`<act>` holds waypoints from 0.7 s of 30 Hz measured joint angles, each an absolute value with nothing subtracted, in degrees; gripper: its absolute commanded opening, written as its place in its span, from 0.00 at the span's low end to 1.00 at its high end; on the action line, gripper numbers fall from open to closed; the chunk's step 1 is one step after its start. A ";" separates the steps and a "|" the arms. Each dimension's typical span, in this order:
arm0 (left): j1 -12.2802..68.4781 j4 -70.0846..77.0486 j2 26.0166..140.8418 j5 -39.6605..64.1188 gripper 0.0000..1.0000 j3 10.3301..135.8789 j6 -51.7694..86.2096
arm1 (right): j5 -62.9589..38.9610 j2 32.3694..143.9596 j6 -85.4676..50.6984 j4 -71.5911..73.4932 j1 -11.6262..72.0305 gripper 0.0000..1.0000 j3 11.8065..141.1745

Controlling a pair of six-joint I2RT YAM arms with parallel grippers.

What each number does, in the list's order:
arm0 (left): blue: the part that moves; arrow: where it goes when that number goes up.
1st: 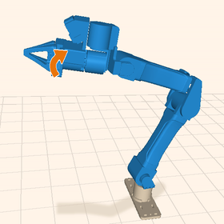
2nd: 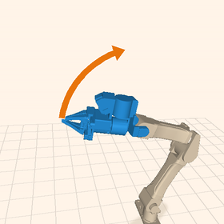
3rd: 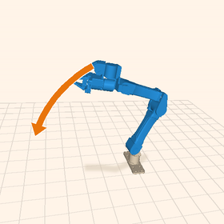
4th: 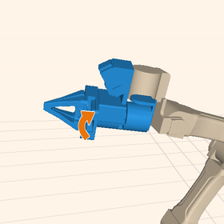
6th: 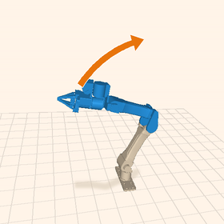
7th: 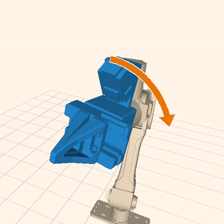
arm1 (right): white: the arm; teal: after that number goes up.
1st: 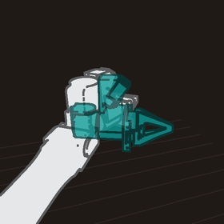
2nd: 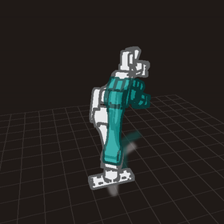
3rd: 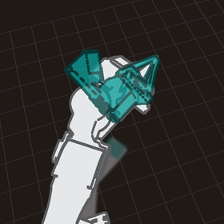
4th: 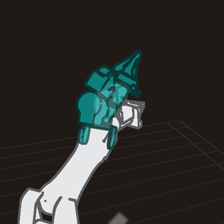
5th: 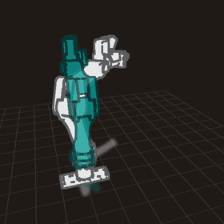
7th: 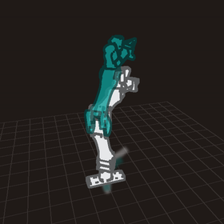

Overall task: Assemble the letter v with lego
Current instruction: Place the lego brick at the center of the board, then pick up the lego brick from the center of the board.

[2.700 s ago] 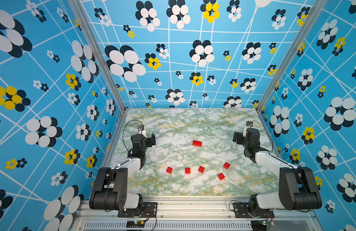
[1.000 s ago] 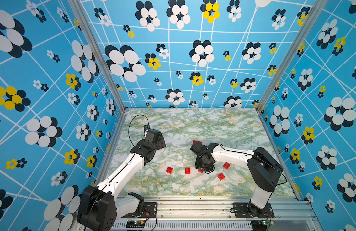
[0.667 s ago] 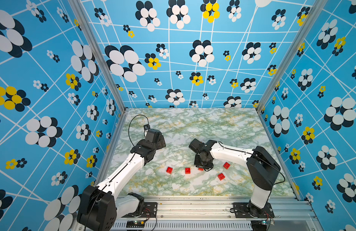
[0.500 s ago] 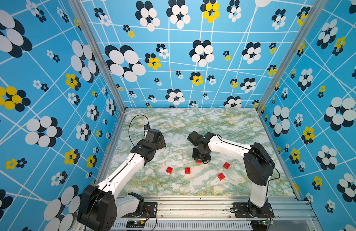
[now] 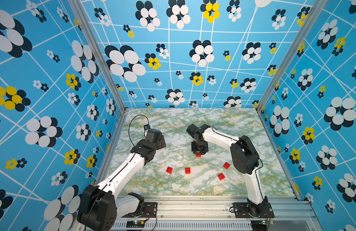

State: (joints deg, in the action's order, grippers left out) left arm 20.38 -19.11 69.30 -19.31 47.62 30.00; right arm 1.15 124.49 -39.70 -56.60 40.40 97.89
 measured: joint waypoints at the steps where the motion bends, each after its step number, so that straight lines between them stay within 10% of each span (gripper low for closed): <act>1: 20.38 -19.11 69.30 -19.31 0.98 47.62 30.00 | 1.10 124.77 -39.75 -56.64 40.40 0.59 97.89; 13: 20.40 -18.94 69.32 -19.29 0.98 47.53 30.00 | 3.18 123.46 -40.18 -57.19 39.83 0.95 100.42; 21: 20.38 -18.13 69.32 -18.85 0.99 47.03 30.02 | 5.30 125.84 -41.32 -57.67 36.58 0.99 110.24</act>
